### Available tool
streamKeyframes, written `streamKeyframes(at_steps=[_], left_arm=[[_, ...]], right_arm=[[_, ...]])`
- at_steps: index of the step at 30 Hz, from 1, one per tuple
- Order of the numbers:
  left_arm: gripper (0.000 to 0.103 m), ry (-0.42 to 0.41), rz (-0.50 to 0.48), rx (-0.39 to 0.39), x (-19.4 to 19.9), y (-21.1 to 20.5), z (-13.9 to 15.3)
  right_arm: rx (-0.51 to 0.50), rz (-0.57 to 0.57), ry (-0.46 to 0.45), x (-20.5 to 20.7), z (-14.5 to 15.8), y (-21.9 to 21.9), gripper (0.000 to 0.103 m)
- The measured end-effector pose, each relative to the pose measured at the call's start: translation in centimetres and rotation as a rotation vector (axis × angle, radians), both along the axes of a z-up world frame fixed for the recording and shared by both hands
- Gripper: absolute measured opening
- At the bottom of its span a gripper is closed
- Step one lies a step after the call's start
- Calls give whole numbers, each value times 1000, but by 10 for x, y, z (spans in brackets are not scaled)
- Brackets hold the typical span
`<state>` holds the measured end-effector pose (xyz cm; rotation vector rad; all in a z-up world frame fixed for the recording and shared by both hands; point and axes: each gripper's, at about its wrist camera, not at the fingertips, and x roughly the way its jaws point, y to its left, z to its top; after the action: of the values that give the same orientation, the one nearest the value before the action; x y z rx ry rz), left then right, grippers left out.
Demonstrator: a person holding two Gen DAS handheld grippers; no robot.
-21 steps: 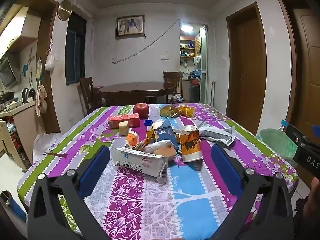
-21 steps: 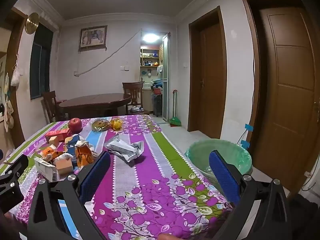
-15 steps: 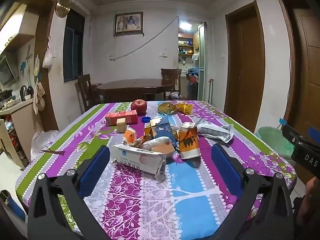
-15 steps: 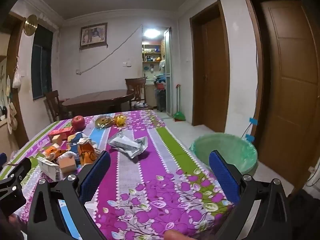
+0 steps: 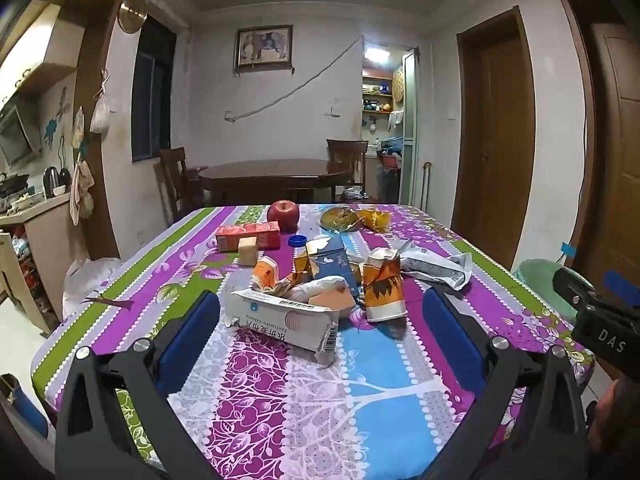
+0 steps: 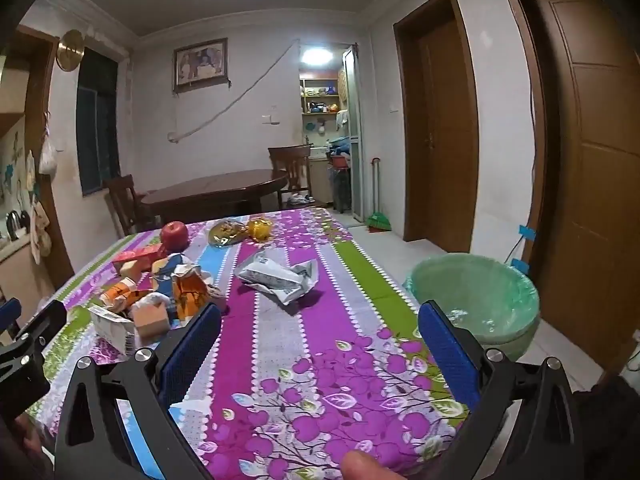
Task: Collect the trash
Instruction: 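Move both tools toward the trash pile on the table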
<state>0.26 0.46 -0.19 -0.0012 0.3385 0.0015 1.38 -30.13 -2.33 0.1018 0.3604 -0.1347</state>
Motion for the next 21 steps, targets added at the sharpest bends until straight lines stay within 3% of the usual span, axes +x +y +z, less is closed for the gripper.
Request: streamKeyframes(at_steps=[21], left_arm=[[98, 47, 38, -14, 18, 9, -2]], right_arm=[[-19, 61, 23, 14, -4, 6, 98]])
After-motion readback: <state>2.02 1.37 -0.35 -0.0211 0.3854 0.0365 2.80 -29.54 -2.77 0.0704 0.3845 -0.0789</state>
